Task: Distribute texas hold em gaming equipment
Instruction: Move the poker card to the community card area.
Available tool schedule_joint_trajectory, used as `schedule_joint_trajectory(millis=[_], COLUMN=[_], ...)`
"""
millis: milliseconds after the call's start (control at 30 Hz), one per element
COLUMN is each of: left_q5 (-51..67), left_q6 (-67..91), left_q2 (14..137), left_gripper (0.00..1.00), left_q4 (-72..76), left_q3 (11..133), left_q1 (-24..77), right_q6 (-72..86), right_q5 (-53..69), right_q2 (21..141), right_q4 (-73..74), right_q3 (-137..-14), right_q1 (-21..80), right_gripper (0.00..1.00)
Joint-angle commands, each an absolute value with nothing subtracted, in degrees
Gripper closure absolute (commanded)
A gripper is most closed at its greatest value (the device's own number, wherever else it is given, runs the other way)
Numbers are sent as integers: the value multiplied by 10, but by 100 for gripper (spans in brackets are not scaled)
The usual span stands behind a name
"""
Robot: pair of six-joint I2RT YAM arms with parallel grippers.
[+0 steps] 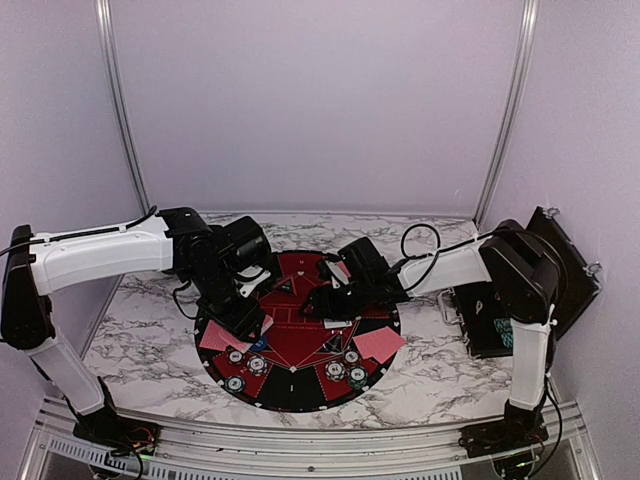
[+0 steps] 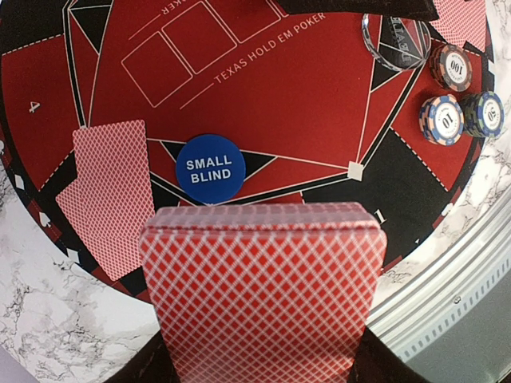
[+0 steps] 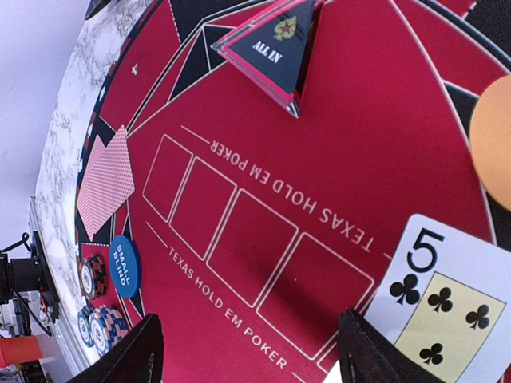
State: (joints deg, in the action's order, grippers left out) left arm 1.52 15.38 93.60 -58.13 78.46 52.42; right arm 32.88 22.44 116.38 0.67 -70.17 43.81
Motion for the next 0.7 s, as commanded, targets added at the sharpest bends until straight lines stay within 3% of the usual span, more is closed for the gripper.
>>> schedule_joint_trajectory(millis=[0, 467, 667], left_q5=[21, 22, 27], left_q6=[150, 147, 145], left_q2=[934, 934, 939], left_gripper=[48, 48, 48], left_q4=[-577, -578, -578], left_q3=[796, 797, 800], left_q1=[521, 521, 520], right_q6=[333, 355, 408], right_q5=[210, 283, 378], right_q2=[1162, 1117, 1093], right_q4=[34, 5, -87], right_q3=[-693, -709, -673], right_q1=[430, 431, 430], right_gripper=[27, 26, 25])
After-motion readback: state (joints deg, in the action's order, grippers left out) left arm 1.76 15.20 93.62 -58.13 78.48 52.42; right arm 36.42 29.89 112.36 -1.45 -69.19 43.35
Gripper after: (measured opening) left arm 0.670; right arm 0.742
